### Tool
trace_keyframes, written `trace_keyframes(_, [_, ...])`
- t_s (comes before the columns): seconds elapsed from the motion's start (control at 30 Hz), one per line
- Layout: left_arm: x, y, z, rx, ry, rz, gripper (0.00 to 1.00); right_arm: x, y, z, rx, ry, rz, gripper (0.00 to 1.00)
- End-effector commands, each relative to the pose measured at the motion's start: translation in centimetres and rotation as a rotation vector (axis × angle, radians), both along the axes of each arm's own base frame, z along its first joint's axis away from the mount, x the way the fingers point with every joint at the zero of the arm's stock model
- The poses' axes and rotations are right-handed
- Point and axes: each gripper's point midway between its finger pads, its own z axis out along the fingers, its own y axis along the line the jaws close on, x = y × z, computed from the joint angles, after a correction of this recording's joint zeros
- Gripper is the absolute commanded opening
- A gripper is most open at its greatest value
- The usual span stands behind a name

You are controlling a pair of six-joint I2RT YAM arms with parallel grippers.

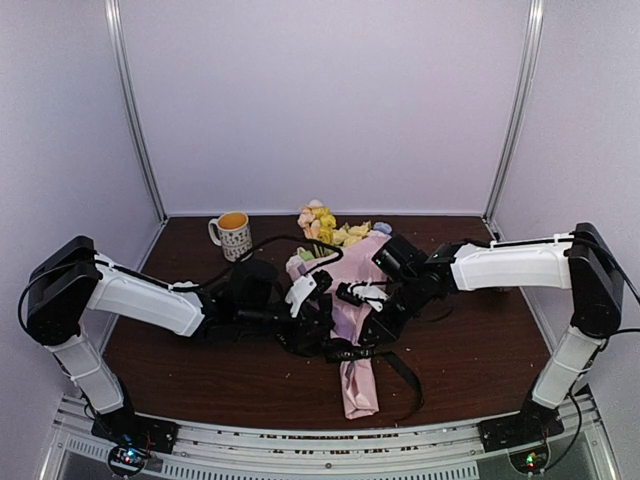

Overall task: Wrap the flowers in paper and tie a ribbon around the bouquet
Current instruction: Cross the half-tied ribbon over the folded bouquet.

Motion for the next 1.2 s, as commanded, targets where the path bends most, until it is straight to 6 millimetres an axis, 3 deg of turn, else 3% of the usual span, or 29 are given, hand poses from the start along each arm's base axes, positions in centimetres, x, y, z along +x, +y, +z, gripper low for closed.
trace_keyframes(0.0, [0.3,-0.5,1.0,-0.035,-0.012,-0.008,0.00,-2.5,0.0,0.0,0.013,0.079,0.132,0.21])
trace_keyframes(0.37, [0.2,-0.5,0.9,-0.033,-0.009,-0.012,0.00,-3.0,1.2,-0.3,0.059,0.087,0.192,0.21])
trace_keyframes(0.53, [0.2,-0.5,0.8,-0.032,-0.008,-0.014,0.00,-2.5,1.8,-0.3,0.061,0.043,0.187,0.26])
trace_keyframes(0.93, [0.2,-0.5,0.8,-0.032,-0.005,-0.016,0.00,-3.5,3.0,-0.9,0.062,0.054,0.255,0.39])
trace_keyframes(1.17, [0.1,-0.5,0.8,-0.033,-0.004,-0.016,0.00,-3.8,3.0,-1.8,0.055,0.069,0.265,0.40])
